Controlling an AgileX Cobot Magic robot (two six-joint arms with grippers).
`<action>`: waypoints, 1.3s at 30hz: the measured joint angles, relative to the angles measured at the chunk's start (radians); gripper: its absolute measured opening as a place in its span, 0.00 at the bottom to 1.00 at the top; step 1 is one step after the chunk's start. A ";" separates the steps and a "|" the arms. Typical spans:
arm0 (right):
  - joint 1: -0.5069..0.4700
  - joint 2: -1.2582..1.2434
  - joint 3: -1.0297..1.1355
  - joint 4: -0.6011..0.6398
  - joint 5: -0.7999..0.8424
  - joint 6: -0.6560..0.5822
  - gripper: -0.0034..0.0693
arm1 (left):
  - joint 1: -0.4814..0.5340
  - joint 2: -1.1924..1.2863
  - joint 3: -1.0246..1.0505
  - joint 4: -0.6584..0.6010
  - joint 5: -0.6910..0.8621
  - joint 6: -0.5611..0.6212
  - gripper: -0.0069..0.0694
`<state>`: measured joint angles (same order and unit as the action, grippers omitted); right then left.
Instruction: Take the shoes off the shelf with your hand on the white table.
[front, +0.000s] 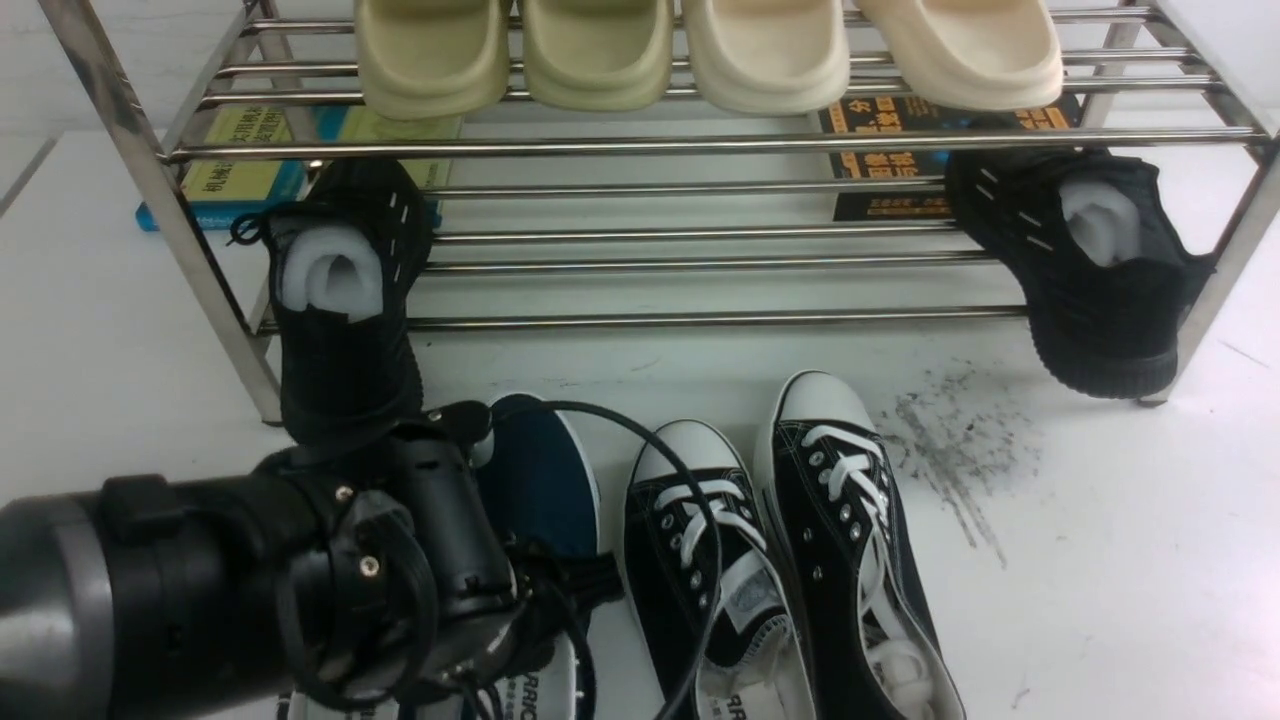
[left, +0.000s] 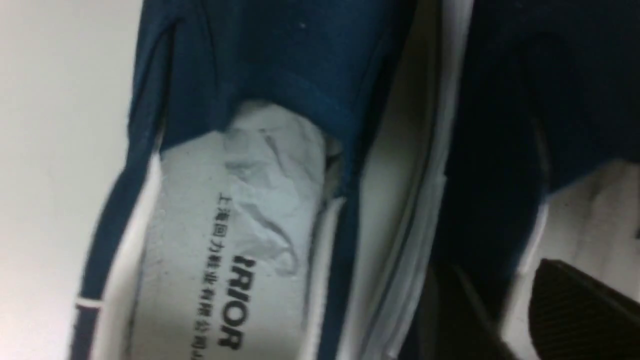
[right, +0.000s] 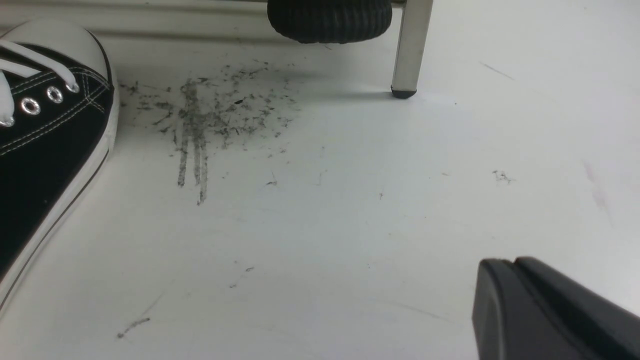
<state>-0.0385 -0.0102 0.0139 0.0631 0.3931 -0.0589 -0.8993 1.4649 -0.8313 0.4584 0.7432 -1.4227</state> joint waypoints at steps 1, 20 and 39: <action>0.000 0.000 0.000 0.000 0.000 0.000 0.10 | 0.000 -0.003 -0.011 -0.004 0.001 0.010 0.50; 0.000 0.000 0.000 0.000 0.000 0.000 0.10 | 0.000 -0.270 -0.191 0.151 0.290 0.161 0.12; 0.000 0.000 0.000 0.000 0.000 0.000 0.10 | 0.000 0.195 -0.172 0.529 0.135 -0.087 0.09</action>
<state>-0.0385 -0.0102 0.0139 0.0631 0.3931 -0.0589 -0.8993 1.6596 -1.0028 0.9876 0.8778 -1.5093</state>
